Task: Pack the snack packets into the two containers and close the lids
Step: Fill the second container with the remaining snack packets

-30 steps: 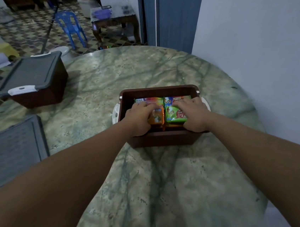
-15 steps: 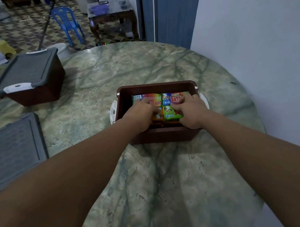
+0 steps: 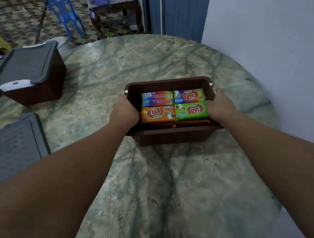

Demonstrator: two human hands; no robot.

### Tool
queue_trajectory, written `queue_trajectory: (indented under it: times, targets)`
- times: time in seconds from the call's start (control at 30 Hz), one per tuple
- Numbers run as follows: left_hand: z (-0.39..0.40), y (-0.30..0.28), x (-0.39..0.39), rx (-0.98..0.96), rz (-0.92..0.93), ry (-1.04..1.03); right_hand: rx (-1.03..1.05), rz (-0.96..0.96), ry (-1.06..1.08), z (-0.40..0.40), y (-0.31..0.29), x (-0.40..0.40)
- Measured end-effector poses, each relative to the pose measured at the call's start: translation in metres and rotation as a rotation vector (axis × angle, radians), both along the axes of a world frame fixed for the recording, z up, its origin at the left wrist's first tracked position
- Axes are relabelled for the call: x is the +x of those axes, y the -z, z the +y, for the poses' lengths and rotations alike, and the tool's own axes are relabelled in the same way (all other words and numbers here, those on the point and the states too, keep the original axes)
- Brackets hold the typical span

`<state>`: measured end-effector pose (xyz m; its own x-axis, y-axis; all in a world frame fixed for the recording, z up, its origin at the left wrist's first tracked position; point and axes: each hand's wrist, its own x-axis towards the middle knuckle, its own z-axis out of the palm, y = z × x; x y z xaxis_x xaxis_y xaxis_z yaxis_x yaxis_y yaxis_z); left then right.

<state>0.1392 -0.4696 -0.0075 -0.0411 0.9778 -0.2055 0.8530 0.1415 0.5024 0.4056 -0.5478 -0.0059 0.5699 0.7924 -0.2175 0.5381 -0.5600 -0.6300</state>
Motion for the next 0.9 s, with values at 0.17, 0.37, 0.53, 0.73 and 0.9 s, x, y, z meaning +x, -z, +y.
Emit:
queue_trajectory:
  times: [0.17,0.37,0.53,0.73,0.9]
  targets:
    - [-0.001,0.002,-0.008,0.035,0.015,0.09,0.027,-0.06,0.034,-0.013,0.007,-0.008]
    - [-0.005,0.008,-0.015,0.076,0.044,0.152,0.034,-0.075,0.076,-0.033,0.015,-0.018]
    - [-0.01,0.01,-0.017,0.082,0.049,0.133,0.03,-0.072,0.069,-0.038,0.016,-0.021]
    - [-0.022,0.009,-0.023,0.09,0.071,0.161,0.035,-0.074,0.093,-0.054,0.015,-0.031]
    - [-0.022,0.01,-0.029,0.098,0.028,0.207,0.034,-0.053,0.134,-0.068,0.014,-0.042]
